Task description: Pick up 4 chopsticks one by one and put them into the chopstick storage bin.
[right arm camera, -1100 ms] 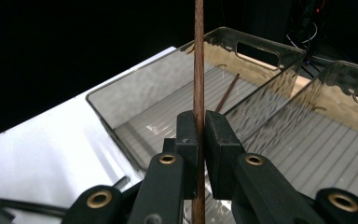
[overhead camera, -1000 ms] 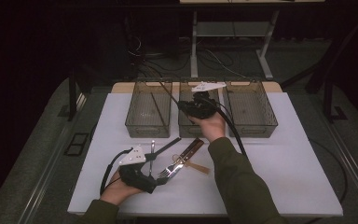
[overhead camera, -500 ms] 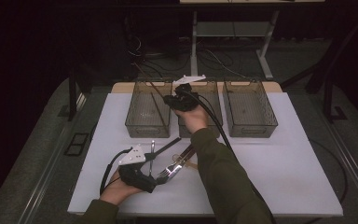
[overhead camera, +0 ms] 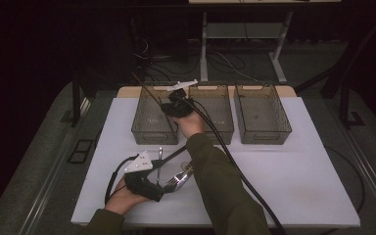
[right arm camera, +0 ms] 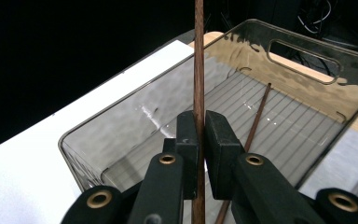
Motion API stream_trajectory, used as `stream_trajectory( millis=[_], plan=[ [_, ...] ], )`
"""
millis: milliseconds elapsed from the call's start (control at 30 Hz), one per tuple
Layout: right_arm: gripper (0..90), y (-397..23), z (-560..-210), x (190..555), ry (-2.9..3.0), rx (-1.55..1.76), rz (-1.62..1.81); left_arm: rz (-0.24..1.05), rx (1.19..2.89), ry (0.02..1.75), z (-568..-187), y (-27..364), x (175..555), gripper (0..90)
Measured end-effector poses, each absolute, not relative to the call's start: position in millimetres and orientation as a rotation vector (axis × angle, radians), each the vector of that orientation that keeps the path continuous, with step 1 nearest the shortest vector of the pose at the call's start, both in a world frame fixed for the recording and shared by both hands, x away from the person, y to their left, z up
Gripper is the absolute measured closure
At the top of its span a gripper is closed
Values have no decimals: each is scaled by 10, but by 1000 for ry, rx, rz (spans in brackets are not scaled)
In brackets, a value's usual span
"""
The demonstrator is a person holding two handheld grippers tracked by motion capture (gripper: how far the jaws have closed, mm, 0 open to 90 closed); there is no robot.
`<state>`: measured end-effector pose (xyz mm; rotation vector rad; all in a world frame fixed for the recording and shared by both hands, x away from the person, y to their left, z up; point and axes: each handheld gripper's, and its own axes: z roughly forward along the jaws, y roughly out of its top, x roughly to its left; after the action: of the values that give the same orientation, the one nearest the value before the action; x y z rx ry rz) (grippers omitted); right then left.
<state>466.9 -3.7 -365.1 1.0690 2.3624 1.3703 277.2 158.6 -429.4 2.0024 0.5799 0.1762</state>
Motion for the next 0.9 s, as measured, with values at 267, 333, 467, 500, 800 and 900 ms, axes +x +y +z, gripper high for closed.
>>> stream_trajectory(
  millis=[267,333,467,500,800,900],
  plan=[
    [840,106,-3706,4647,2395,1061,1322,181,2003,582,-4287,1591,2768,32],
    [840,127,-3748,4641,2412,1053,1299,179,2000,586,-4290,1584,2764,32],
    [840,177,-3810,4621,2434,1070,1250,182,2012,582,-4291,1582,2766,32],
    [840,191,-3827,4617,2439,1069,1242,184,2014,582,-4291,1582,2767,32],
    [693,235,-3875,4587,2425,1075,1135,188,2019,580,-4292,1581,2771,32],
    [616,209,-3853,4596,2424,1082,1139,189,2018,578,-4291,1581,2770,32]
  ],
)
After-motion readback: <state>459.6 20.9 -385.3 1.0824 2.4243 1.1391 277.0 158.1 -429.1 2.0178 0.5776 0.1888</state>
